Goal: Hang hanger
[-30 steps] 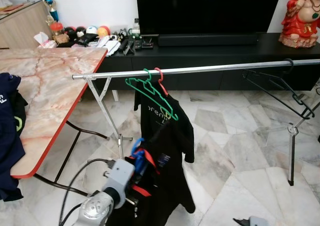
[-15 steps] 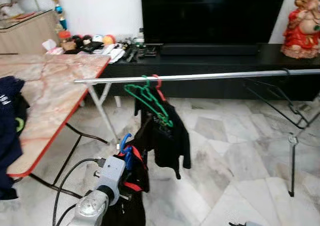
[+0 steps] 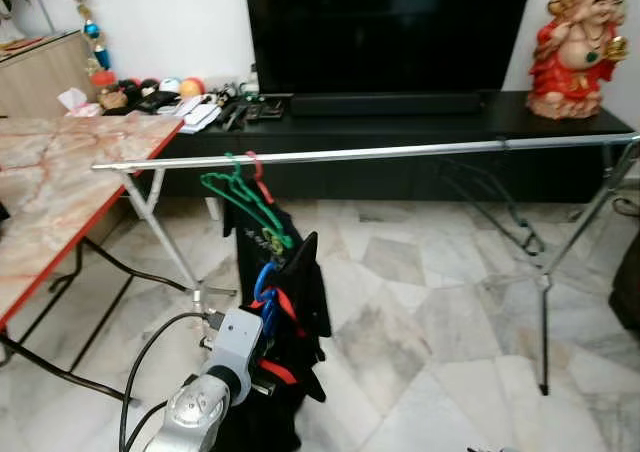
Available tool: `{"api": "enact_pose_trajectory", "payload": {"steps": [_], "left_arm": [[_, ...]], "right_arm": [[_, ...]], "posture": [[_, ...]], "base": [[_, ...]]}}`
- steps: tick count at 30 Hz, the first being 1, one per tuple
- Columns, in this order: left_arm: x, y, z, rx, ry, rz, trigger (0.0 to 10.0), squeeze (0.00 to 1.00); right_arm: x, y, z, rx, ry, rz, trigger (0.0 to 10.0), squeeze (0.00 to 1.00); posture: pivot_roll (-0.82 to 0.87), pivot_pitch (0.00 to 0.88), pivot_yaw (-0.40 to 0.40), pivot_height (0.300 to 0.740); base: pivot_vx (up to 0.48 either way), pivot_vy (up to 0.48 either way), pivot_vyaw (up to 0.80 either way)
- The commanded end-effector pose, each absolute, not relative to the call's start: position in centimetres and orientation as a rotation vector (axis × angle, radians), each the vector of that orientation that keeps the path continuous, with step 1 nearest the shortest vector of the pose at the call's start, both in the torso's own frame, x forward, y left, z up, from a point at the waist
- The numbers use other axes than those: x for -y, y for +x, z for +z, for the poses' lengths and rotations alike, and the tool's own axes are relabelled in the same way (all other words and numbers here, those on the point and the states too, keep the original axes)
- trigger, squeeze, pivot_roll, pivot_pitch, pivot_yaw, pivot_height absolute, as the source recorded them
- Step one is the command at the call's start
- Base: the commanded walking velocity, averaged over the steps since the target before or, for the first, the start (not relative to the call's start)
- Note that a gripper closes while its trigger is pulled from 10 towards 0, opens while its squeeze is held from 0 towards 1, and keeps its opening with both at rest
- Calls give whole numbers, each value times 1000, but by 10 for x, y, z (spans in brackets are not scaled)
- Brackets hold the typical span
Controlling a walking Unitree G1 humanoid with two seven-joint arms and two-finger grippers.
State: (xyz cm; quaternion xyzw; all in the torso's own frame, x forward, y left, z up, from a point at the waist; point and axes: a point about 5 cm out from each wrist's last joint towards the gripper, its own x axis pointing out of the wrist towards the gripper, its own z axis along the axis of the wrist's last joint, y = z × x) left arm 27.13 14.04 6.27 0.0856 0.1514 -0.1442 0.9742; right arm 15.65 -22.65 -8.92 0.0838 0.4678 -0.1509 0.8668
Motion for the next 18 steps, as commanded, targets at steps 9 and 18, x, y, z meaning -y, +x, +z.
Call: {"api": "enact_pose_trajectory", "payload": {"steps": [9, 18], "left_arm": [[-148, 270, 65, -277, 219, -256, 10000, 0], [-142, 262, 58, -273, 257, -349, 10000, 0]], "right_arm": [[231, 145, -93, -1007, 177, -334, 10000, 0], [233, 140, -94, -1000, 175, -353, 10000, 0]], "posture": [[-40, 0, 6, 740], [-57, 5, 6, 740]], "base": [[0, -457, 0], [0, -86, 0]]}}
